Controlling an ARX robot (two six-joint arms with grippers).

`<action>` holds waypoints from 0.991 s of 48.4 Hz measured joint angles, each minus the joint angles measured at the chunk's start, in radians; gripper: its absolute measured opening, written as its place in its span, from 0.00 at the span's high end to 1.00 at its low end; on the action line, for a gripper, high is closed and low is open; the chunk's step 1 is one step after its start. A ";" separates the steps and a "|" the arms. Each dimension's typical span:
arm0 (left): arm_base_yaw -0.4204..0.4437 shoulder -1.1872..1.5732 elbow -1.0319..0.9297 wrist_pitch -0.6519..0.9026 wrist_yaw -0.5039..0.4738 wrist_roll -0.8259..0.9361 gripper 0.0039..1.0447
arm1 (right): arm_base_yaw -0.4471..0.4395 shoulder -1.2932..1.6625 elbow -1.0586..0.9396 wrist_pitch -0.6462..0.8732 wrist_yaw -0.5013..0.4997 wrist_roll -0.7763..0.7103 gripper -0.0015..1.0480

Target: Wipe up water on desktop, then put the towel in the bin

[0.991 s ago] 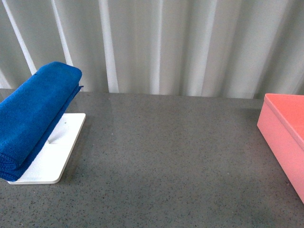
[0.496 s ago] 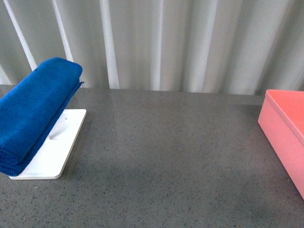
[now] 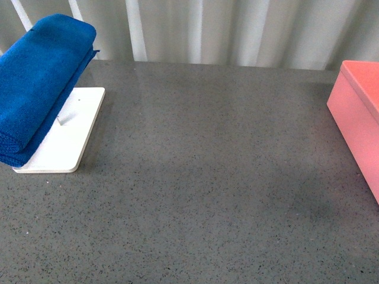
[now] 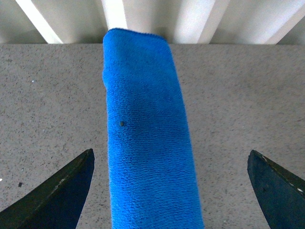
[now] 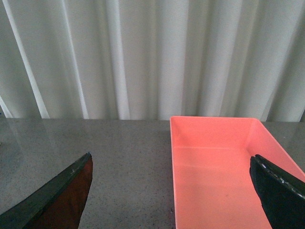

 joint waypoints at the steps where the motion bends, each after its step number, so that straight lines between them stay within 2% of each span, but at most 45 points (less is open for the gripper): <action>1: -0.002 0.019 0.016 -0.011 -0.013 0.008 0.06 | 0.000 0.000 0.000 0.000 0.000 0.000 0.07; 8: -0.002 0.098 0.106 -0.055 -0.070 0.022 0.06 | 0.000 0.000 0.000 0.000 0.000 0.000 0.07; 20: -0.001 0.176 0.159 -0.061 -0.103 0.058 0.06 | 0.000 0.000 0.000 0.000 0.000 0.000 0.07; 48: 0.014 0.251 0.160 -0.024 -0.117 0.073 0.06 | 0.000 0.000 0.000 0.000 0.000 0.000 0.07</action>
